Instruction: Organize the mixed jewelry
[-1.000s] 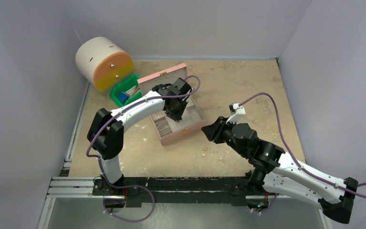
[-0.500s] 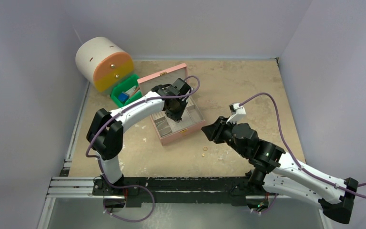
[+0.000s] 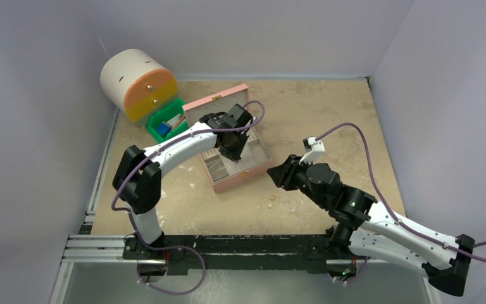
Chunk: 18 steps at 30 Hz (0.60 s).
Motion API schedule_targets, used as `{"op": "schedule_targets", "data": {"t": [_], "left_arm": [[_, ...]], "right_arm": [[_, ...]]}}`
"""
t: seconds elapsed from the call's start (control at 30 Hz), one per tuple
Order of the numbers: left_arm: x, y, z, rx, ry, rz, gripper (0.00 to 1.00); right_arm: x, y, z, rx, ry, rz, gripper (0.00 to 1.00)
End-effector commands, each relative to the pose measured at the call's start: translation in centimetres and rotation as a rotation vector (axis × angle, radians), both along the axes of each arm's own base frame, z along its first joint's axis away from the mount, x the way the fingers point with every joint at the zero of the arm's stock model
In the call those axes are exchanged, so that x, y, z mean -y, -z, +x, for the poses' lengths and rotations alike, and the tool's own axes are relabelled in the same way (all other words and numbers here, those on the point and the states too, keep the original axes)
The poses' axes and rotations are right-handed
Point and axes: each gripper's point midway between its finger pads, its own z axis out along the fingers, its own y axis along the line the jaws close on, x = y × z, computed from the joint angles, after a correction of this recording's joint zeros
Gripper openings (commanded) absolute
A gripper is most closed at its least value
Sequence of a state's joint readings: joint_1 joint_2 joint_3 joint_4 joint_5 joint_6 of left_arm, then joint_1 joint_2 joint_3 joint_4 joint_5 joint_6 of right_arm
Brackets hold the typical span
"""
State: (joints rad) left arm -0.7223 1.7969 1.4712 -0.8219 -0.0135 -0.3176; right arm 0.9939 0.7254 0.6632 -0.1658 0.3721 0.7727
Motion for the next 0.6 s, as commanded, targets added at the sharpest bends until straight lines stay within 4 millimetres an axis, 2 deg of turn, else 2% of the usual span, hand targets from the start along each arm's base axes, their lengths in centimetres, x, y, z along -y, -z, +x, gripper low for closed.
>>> {"op": "schedule_targets", "data": {"t": [0.0, 0.57], "left_arm": [[0.4, -2.2, 0.1, 0.061, 0.025, -0.052, 0.0], [0.8, -1.0, 0.0, 0.028, 0.034, -0.049, 0.0]], "right_arm": [[-0.8, -2.8, 0.4, 0.051, -0.01, 0.054, 0.37], [-0.9, -2.2, 0.5, 0.046, -0.008, 0.056, 0.37]]}}
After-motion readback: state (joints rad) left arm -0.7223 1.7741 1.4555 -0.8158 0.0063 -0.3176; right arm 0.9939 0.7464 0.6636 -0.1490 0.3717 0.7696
